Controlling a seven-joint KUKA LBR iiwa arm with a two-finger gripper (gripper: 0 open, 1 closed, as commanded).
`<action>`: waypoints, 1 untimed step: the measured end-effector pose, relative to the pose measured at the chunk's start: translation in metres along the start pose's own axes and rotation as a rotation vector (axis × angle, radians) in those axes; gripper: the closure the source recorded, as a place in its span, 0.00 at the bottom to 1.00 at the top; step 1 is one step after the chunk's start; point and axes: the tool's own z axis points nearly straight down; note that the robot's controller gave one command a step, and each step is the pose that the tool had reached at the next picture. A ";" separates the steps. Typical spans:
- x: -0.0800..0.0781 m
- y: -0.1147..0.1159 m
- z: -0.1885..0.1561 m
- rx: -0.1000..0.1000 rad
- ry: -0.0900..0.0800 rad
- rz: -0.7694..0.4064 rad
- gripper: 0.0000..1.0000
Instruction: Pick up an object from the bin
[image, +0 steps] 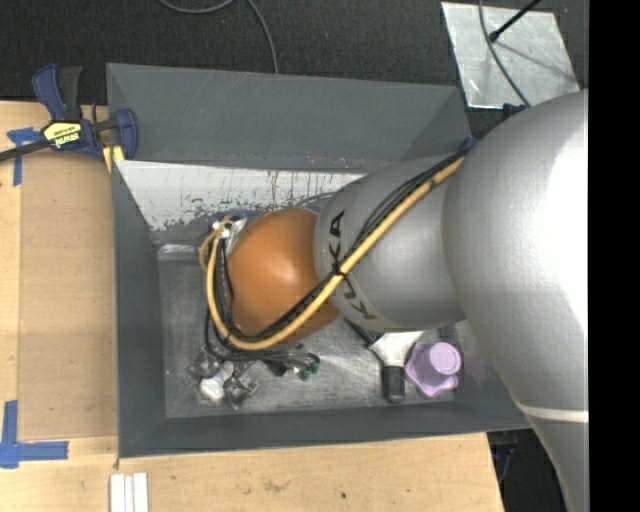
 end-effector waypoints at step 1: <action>0.000 0.000 -0.003 0.000 0.000 0.001 1.00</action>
Offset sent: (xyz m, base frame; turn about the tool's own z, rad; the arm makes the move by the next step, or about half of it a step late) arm -0.0002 -0.0002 0.0107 0.0000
